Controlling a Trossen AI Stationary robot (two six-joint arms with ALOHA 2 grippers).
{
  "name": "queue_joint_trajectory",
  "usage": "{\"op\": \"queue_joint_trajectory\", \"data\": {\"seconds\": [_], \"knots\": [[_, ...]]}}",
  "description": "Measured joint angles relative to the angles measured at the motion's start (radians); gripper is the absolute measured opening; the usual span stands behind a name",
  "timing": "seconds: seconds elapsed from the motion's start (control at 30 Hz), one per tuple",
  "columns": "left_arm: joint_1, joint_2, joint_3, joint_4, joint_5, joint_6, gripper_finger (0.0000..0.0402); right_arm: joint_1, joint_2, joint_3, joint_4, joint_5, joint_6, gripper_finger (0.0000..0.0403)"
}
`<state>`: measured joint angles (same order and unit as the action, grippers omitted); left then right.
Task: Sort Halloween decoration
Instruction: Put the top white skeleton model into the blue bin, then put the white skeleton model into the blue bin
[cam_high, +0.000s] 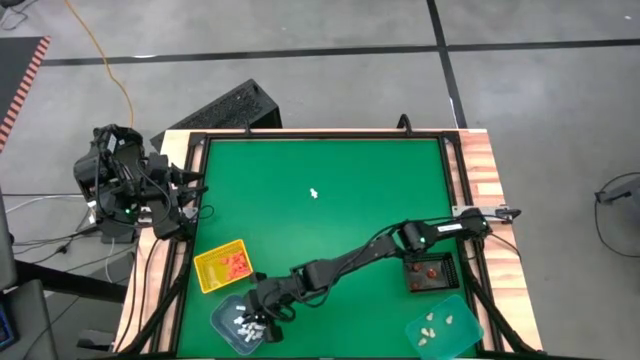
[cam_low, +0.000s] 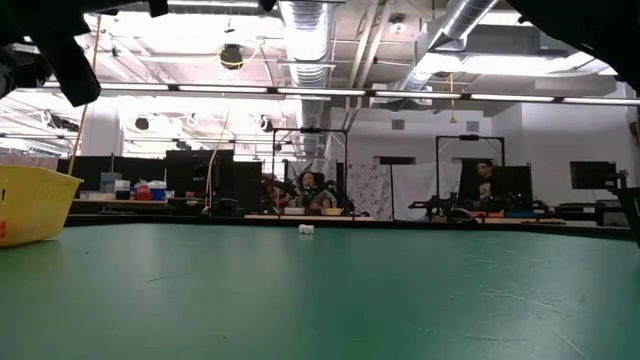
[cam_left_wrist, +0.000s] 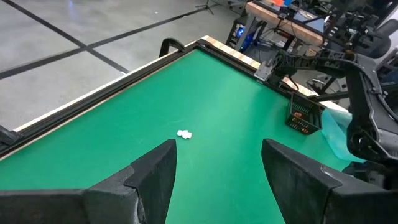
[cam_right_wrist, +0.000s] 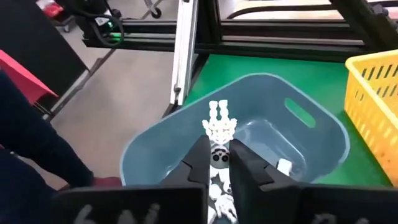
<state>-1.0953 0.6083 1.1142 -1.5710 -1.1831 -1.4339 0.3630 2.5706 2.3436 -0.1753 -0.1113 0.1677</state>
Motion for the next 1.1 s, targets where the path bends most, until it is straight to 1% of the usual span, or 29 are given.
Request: {"op": "queue_joint_trajectory", "data": {"seconds": [0.4,0.53,0.67,0.73,0.8,0.87,1.0,1.03,1.1], "knots": [[0.000,0.000,0.000,0.000,-0.001,-0.002,0.0226,0.001,-0.002,0.000,-0.064,-0.038,0.008,0.0137],[0.000,0.000,0.000,0.000,-0.001,-0.002,0.0226,-0.010,-0.010,0.000,-0.076,-0.043,0.017,0.0151],[0.000,0.000,0.000,0.000,-0.001,-0.009,0.0226,-0.034,-0.045,0.000,-0.128,-0.033,0.039,0.0150],[0.000,0.000,0.000,0.000,-0.001,-0.020,0.0226,-0.056,-0.081,0.000,-0.199,0.004,0.049,0.0145],[0.000,0.000,0.000,0.000,-0.001,-0.027,0.0226,-0.087,-0.143,-0.001,-0.300,0.065,0.032,0.0139],[0.000,0.000,0.000,0.000,-0.002,-0.028,0.0226,-0.125,-0.211,0.000,-0.390,0.153,-0.005,0.0133],[0.000,0.000,0.000,0.000,-0.009,-0.065,0.0226,-0.205,-0.340,0.001,-0.589,0.362,-0.063,0.0128],[0.000,0.000,0.000,0.000,-0.009,-0.072,0.0226,-0.228,-0.364,0.001,-0.647,0.403,-0.069,0.0128],[0.000,0.000,0.000,0.000,-0.007,-0.080,0.0226,-0.280,-0.404,0.001,-0.752,0.444,-0.068,0.0129]]}}
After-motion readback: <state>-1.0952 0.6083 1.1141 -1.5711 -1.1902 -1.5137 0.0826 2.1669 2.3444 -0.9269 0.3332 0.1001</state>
